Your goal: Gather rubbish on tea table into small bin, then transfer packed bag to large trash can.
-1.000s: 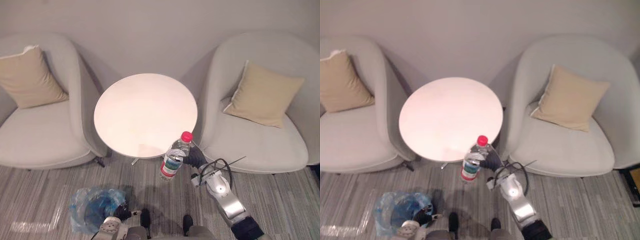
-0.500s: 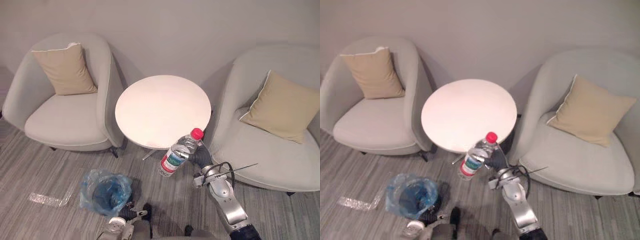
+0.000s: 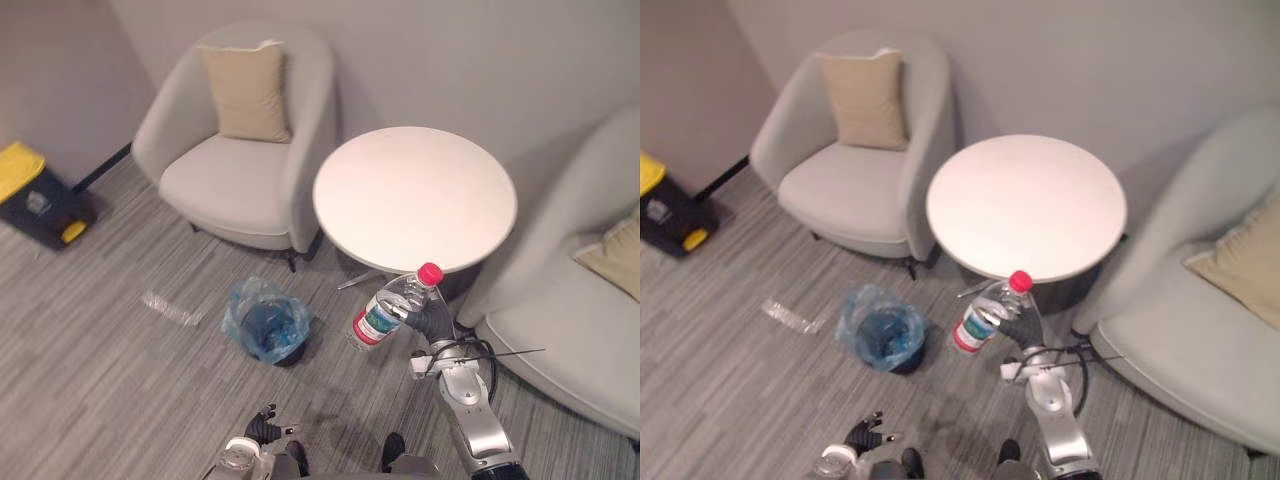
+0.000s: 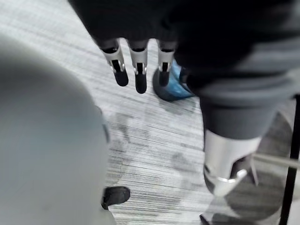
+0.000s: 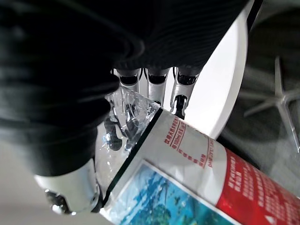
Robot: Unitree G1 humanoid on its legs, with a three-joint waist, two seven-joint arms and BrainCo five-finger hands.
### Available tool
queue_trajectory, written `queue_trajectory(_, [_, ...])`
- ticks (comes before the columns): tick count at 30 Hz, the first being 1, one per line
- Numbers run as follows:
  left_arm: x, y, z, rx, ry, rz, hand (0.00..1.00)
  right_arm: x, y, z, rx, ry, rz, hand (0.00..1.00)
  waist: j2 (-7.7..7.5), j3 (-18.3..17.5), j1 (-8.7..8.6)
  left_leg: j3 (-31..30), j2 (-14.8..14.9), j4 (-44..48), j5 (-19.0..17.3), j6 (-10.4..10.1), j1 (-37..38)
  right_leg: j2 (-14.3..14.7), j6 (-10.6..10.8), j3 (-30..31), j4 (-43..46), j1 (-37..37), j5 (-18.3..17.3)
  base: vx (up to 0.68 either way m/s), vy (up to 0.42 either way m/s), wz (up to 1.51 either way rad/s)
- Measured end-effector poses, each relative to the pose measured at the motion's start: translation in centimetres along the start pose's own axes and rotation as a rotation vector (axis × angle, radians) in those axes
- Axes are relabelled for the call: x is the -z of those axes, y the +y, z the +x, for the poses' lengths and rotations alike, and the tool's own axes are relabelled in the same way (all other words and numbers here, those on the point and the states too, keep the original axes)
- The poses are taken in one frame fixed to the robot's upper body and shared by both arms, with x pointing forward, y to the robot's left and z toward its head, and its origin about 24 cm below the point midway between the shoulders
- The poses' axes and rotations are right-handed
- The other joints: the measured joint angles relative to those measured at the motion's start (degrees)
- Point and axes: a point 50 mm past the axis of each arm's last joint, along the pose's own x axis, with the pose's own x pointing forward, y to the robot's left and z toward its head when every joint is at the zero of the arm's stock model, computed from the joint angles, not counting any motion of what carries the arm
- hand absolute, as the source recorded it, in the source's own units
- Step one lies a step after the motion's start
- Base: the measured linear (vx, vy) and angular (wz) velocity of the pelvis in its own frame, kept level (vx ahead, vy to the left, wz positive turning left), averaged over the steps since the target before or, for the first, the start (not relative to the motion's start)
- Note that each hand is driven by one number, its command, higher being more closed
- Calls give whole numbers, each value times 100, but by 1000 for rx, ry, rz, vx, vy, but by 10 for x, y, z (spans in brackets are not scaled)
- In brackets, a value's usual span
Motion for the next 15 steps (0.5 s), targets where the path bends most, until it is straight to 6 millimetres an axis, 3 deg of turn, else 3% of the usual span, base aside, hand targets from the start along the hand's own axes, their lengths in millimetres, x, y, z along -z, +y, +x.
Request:
queue_trajectory(6, [6,2,-2,-19,18,13,0,4,3,0,-10,14,-1,100,-27,-167,19,-236,-310,-463,222,182,130,-177,102,-5,-17,58,-71,9,90,23])
queue_trajectory(9, [6,1,-2,-22,16,11,0,25,4,-3,-21,107,-33,100,-14,-140,30,-278,-396,-457,176,221,111,-289,214,-75,260,7,-263,29,47,16])
queue_trajectory(11, [5,4,-1,-31,13,10,0,31,7,-5,-37,138,-55,100,-114,-66,45,-325,-456,-137,-124,228,66,-561,314,-50,1134,-222,-727,62,29,17])
queue_trajectory(13, [4,5,-1,-44,13,-3,0,30,12,-4,-61,133,-62,100,-149,-40,41,-459,-495,91,-308,248,12,-656,323,198,1698,-402,-819,116,40,20])
queue_trajectory(14, [4,5,-1,-45,13,-3,0,30,13,-5,-66,132,-71,100,-137,-38,14,-550,-521,127,-338,271,20,-642,254,424,2011,-505,-797,198,90,43])
queue_trajectory(15, [3,5,-1,-46,10,-5,0,30,12,-4,-69,129,-87,100,-105,-19,-8,-724,-462,151,-336,293,81,-575,16,740,2628,-848,-845,196,72,47])
